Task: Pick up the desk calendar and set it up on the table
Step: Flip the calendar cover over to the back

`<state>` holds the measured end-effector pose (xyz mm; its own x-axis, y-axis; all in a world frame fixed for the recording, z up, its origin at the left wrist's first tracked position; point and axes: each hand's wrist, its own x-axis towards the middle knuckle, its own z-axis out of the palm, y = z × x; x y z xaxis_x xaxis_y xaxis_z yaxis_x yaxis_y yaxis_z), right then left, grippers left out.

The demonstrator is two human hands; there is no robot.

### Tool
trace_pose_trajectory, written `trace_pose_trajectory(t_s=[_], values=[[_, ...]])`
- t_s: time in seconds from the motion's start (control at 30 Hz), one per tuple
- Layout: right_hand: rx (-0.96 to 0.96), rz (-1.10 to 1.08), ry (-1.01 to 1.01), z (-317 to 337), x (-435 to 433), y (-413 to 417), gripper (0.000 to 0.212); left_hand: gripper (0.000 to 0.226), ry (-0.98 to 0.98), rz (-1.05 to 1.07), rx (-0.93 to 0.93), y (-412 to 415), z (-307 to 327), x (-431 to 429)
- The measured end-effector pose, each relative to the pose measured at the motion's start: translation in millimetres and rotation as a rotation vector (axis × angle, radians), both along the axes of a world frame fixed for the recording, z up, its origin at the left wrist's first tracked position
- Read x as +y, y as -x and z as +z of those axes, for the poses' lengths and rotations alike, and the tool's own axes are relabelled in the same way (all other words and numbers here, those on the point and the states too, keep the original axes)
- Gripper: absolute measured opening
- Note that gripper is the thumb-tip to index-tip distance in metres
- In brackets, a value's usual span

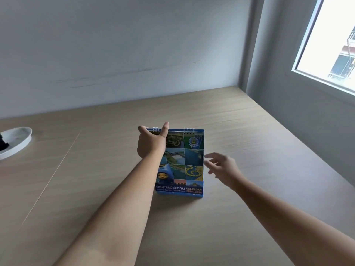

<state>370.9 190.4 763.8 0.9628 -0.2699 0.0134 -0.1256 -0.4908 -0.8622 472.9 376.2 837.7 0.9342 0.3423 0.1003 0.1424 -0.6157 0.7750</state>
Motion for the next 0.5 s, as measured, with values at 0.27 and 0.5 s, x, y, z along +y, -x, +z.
trace_pose_trajectory(t_s=[0.27,0.5], values=[[-0.033,-0.101,0.109,7.1,16.8,-30.5,0.017,0.088,0.204,-0.006,0.053,5.1,-8.0,19.7],[-0.101,-0.13,0.015,-18.6,25.7,-11.9,0.035,0.101,0.421,0.021,0.137,-5.8,6.5,12.0]])
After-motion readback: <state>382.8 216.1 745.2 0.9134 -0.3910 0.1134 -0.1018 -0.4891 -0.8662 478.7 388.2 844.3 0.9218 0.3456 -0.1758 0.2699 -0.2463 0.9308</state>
